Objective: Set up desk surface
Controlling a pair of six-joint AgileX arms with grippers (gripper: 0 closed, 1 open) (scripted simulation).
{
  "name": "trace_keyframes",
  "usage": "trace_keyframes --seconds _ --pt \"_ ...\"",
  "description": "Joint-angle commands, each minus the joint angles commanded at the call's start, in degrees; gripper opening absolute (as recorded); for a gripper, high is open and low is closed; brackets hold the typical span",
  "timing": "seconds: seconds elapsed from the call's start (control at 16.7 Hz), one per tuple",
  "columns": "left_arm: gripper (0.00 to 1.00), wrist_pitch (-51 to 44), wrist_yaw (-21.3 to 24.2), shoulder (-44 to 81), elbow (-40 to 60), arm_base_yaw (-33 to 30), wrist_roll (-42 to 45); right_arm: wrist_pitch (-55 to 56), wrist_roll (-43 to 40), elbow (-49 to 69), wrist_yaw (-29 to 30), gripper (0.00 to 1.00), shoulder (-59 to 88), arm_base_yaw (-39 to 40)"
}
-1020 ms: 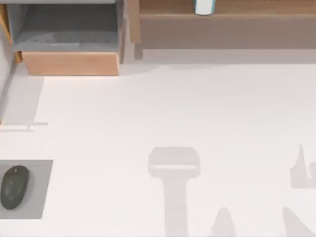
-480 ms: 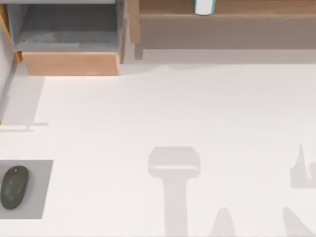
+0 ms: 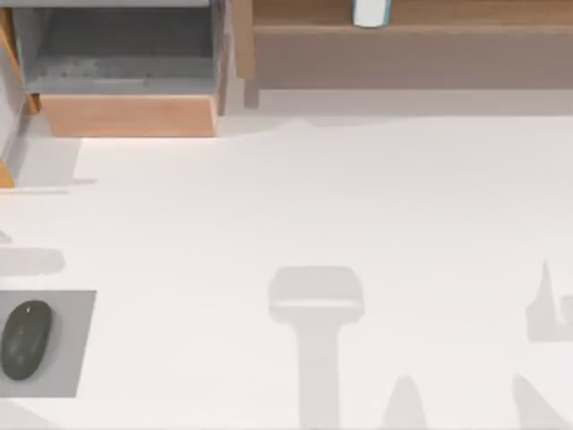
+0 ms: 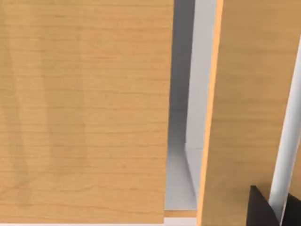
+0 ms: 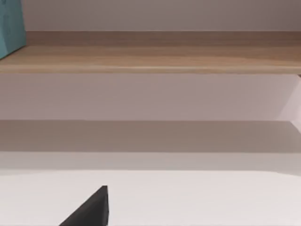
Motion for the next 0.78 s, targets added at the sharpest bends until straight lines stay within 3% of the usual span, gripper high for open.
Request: trace_keyframes --seconds 0.36,0.78 --pt "0.0 -0.6 0.0 0.4 0.8 -0.4 -0.1 0.0 0.0 0.0 0.0 1.0 0.0 0.0" --pt "0.0 -7.4 -4.6 5.9 13.2 -4.6 -0.4 0.0 0.0 0.0 0.0 1.0 0.0 0.0"
